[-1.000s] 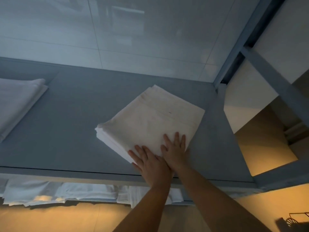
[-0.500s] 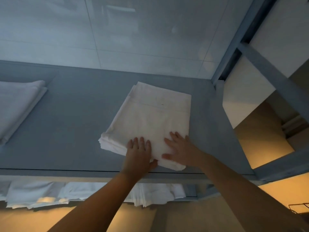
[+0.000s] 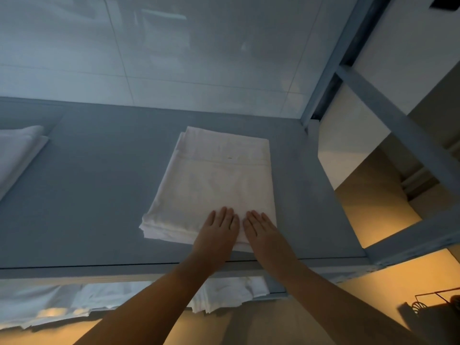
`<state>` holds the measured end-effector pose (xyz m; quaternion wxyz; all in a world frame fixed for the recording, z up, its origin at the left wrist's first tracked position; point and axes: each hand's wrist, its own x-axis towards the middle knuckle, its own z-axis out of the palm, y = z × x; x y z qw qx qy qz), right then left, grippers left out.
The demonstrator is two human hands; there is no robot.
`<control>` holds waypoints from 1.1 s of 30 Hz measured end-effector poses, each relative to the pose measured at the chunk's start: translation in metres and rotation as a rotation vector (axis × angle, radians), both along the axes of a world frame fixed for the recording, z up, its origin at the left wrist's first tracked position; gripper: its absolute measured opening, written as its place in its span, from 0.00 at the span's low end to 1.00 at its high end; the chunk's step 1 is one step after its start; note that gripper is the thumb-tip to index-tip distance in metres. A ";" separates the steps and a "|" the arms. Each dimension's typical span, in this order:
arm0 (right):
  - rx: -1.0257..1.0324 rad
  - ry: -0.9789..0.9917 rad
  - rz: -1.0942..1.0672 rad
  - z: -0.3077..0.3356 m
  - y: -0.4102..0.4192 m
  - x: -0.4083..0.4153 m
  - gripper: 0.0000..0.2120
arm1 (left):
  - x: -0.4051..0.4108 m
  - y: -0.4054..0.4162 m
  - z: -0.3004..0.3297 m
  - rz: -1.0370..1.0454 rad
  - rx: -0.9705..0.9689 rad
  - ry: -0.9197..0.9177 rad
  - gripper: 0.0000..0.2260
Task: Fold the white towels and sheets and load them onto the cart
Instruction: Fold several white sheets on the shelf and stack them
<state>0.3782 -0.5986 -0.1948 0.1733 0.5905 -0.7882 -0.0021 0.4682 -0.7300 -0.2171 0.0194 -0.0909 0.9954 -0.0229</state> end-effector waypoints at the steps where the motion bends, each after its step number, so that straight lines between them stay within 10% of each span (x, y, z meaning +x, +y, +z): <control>1: 0.010 0.009 -0.005 0.001 0.000 0.000 0.21 | 0.004 -0.002 0.003 0.004 0.016 0.032 0.27; 12: 0.089 -0.153 -0.157 0.000 0.003 -0.002 0.32 | 0.068 -0.075 0.004 0.211 -0.057 0.078 0.31; 22: 0.310 -0.449 -0.131 -0.016 0.011 -0.009 0.36 | 0.099 -0.078 -0.003 0.233 0.269 0.015 0.34; 33: 0.393 -0.910 0.046 0.006 -0.002 0.076 0.32 | 0.039 -0.005 0.007 0.952 0.326 0.011 0.33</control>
